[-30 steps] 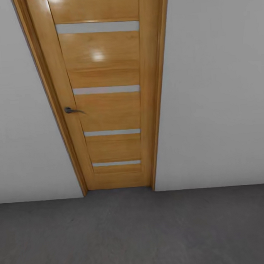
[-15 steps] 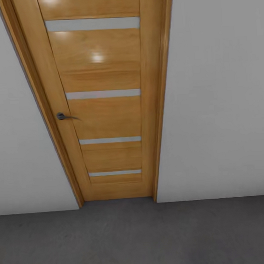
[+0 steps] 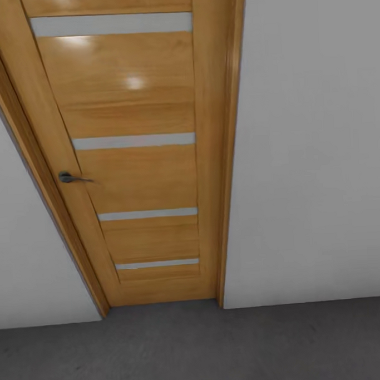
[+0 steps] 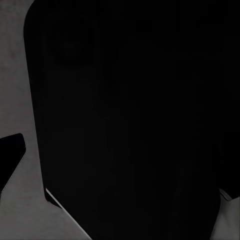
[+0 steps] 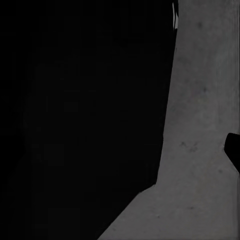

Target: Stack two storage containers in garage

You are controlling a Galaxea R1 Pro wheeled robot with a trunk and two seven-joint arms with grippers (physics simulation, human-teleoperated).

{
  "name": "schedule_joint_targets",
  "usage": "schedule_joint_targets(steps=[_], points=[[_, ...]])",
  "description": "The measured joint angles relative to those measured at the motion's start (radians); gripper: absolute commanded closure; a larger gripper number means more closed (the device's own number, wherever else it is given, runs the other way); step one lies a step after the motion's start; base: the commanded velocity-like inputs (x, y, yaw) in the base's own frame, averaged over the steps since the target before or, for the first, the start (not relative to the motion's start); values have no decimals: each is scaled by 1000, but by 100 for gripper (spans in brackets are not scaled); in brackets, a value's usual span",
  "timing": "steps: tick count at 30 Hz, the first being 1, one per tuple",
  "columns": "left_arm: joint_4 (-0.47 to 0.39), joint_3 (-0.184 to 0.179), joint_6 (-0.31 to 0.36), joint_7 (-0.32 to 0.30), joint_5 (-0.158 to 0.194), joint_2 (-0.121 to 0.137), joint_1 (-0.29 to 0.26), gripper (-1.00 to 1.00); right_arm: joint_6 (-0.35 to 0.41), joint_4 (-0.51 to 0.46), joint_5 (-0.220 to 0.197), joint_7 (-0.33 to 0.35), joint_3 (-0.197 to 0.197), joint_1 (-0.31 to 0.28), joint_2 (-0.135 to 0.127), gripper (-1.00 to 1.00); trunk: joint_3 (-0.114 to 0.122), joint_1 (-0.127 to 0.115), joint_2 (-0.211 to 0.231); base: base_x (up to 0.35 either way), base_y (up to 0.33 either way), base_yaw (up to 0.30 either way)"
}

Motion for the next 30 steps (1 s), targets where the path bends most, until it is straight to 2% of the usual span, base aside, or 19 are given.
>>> schedule_joint_targets(steps=[22, 30], points=[[0, 0, -2, 0, 1, -1, 0, -100, 0, -1, 0, 0, 0, 0, 1, -100, 3, 0, 0, 315, -39, -14], [0, 0, -3, 0, 1, 0, 0, -100, 0, -1, 0, 0, 0, 0, 3, -100, 5, 0, 0, 183, -42, -14]])
